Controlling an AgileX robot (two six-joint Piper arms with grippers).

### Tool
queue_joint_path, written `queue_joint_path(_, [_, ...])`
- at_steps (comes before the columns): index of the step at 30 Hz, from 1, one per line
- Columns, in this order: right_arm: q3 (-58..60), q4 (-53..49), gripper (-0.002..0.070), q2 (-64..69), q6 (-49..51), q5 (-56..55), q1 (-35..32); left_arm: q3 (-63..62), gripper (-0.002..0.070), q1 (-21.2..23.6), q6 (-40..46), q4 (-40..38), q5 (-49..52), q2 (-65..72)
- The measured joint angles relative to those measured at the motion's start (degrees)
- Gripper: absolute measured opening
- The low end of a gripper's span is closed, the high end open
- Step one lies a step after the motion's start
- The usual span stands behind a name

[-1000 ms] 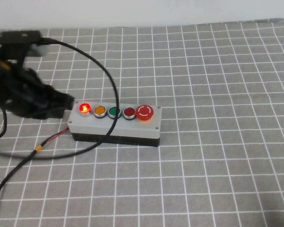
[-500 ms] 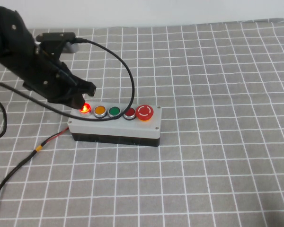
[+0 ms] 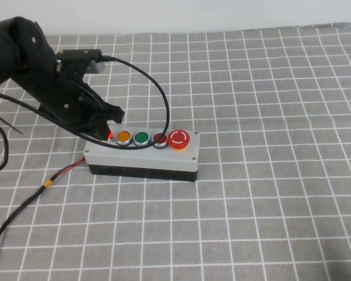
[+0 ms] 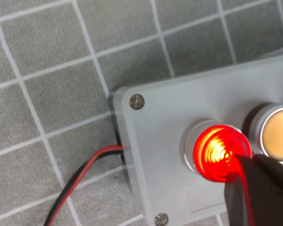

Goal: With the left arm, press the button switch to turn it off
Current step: Press the button to turn off

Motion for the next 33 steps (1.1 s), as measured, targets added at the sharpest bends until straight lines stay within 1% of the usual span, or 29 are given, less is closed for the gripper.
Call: queue_joint_path(33, [0.0,0.0,-0.0018,0.0,0.0,0.0,0.0,-1.2,-0.0003,0.0,0.9,0.5,0.9,1.4])
